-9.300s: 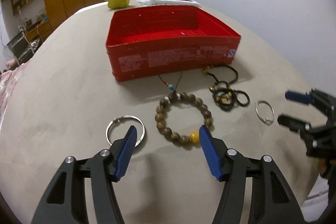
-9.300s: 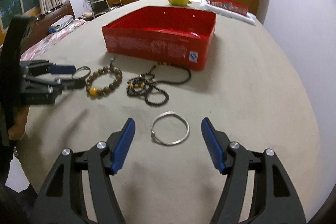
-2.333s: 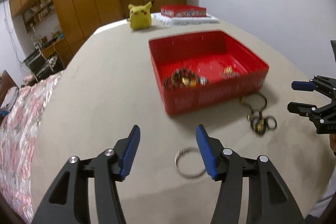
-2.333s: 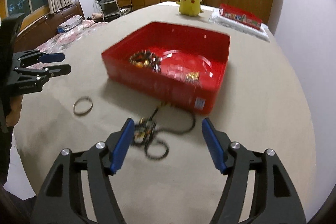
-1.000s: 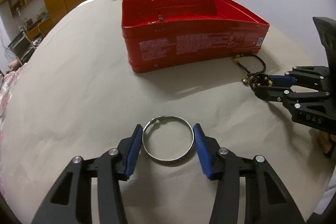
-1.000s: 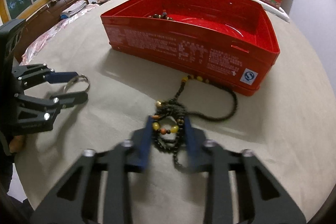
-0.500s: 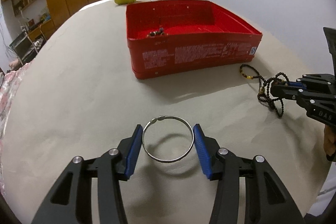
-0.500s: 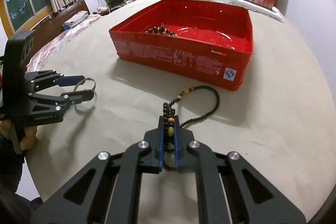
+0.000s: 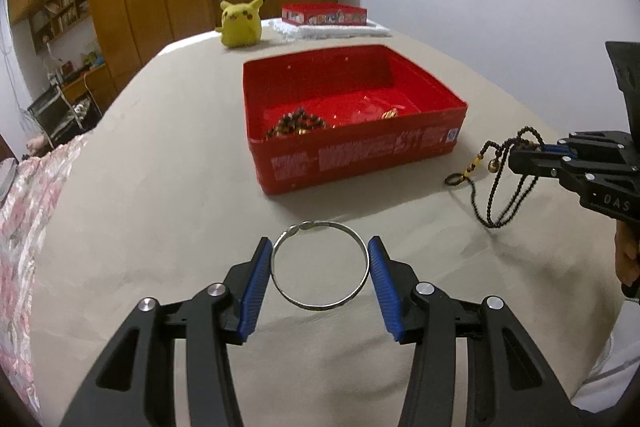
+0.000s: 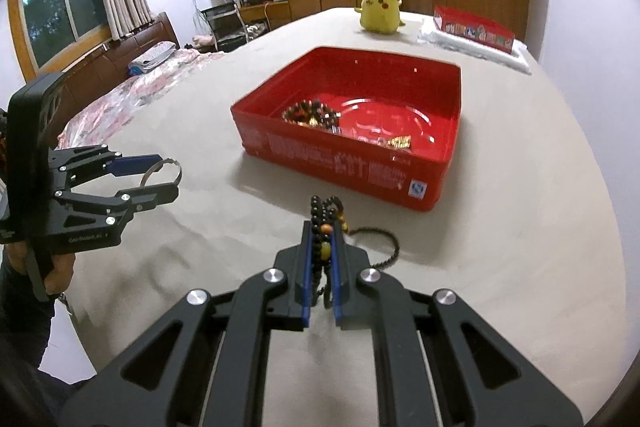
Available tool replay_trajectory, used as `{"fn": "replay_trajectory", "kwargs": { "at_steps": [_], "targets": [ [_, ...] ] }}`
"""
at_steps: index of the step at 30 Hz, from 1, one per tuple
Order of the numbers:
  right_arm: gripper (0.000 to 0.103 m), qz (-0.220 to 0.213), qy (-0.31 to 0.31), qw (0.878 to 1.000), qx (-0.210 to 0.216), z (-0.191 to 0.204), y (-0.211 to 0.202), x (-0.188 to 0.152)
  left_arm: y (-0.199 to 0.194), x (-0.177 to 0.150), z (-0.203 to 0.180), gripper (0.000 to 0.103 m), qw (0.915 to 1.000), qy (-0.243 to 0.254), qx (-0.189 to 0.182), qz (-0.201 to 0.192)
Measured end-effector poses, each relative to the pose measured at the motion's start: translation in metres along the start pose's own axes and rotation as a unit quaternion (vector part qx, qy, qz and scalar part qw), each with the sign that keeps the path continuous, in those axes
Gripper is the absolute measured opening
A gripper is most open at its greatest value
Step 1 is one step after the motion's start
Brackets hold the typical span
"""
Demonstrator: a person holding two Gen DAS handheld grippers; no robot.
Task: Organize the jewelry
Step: 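Carry the bangle into the red tray with the left tool while the right tool releases the strand there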
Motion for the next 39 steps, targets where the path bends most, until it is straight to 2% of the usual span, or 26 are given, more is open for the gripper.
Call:
{"fn": "replay_trajectory", "kwargs": {
  "at_steps": [14, 39],
  "targets": [
    [0.006, -0.027, -0.030, 0.999, -0.007, 0.010, -0.028, 0.025, -0.028, 0.017, 0.000, 0.049, 0.9996, 0.008, 0.008, -0.028],
    [0.006, -0.062, -0.084, 0.994, -0.013, 0.024, -0.053, 0.094, -0.045, 0.068, 0.010, 0.049, 0.9972, 0.020, 0.017, -0.070]
  ]
}}
Point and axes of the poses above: each gripper's, at about its wrist camera, not at the fingertips, and y roughly the way its jaws point, z to its left, x to its top, the point moved 3 cm from there along y, roughly the way its jaws point, and after that the axes turned 8 degrees about x, right-handed, at the moved point
